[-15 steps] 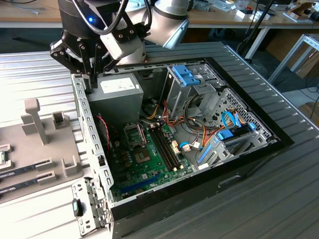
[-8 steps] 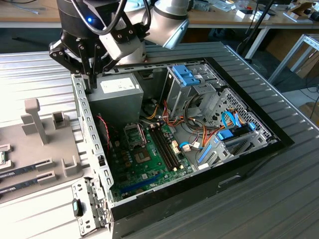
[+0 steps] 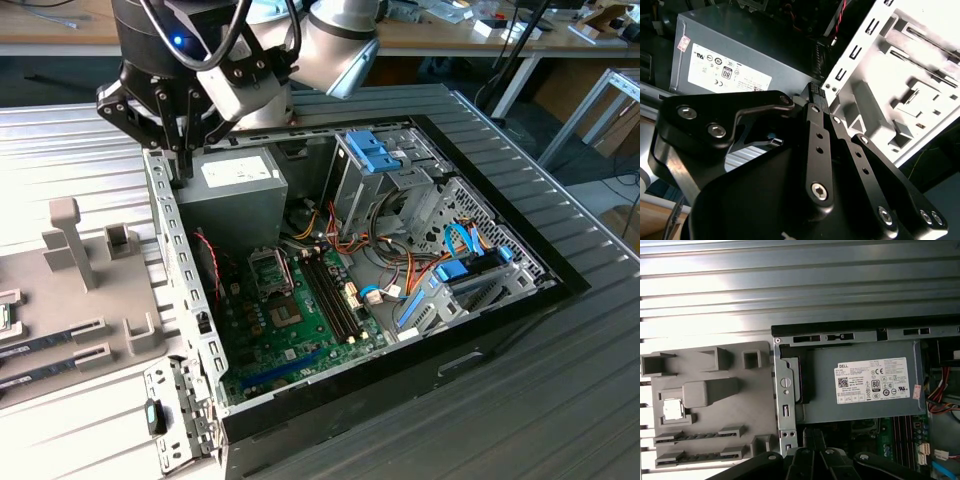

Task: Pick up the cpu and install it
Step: 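Reach for the cpu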

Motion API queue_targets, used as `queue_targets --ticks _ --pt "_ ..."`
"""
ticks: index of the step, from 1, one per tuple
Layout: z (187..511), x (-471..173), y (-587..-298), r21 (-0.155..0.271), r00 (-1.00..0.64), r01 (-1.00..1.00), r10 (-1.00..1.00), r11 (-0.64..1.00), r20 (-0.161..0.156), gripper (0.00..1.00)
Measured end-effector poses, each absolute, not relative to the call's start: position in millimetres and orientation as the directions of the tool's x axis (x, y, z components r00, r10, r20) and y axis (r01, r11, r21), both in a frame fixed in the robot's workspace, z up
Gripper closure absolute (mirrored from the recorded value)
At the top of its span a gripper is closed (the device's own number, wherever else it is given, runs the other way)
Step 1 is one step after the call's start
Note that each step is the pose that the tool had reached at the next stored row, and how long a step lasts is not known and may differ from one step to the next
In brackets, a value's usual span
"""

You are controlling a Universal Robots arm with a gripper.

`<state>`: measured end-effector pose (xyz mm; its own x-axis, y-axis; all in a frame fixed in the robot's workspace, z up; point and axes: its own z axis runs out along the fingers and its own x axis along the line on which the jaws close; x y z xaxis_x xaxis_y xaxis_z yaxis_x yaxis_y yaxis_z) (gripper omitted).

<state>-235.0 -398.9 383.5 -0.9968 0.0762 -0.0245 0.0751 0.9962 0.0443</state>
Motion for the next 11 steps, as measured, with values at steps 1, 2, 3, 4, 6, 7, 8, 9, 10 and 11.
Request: queue_targets --ticks 1,2,3,4,6,7,8,9,10,11 --pt "383.5 -235.4 -398.9 0.044 -0.997 0.075 0.076 0.996 -0.024 0.89" --pt "383.4 -235.6 -398.9 0.044 -0.997 0.075 0.076 0.996 -0.024 0.89" --pt "383.4 -235.8 -399.0 0.044 -0.997 0.075 0.076 0.996 -0.024 0.89" --pt "383.4 -235.9 -398.9 0.044 -0.997 0.075 0.076 0.996 -0.024 0.89" --pt "383.3 -236.2 -398.9 0.044 -0.997 0.075 0.076 0.996 -0.025 0.89" --pt "383.3 -236.5 -398.9 0.044 -0.997 0.075 0.076 0.996 -0.024 0.89" --pt "383.3 -236.7 -398.9 0.044 -0.997 0.075 0.076 0.996 -0.024 0.89" --pt "383.2 -236.9 -398.9 0.044 -0.997 0.075 0.076 0.996 -0.024 0.89" --pt "383.2 -237.3 -398.9 0.044 -0.997 0.075 0.076 0.996 -0.024 0.89" --pt "383.1 -237.5 -398.9 0.044 -0.997 0.075 0.076 0.996 -0.024 0.89"
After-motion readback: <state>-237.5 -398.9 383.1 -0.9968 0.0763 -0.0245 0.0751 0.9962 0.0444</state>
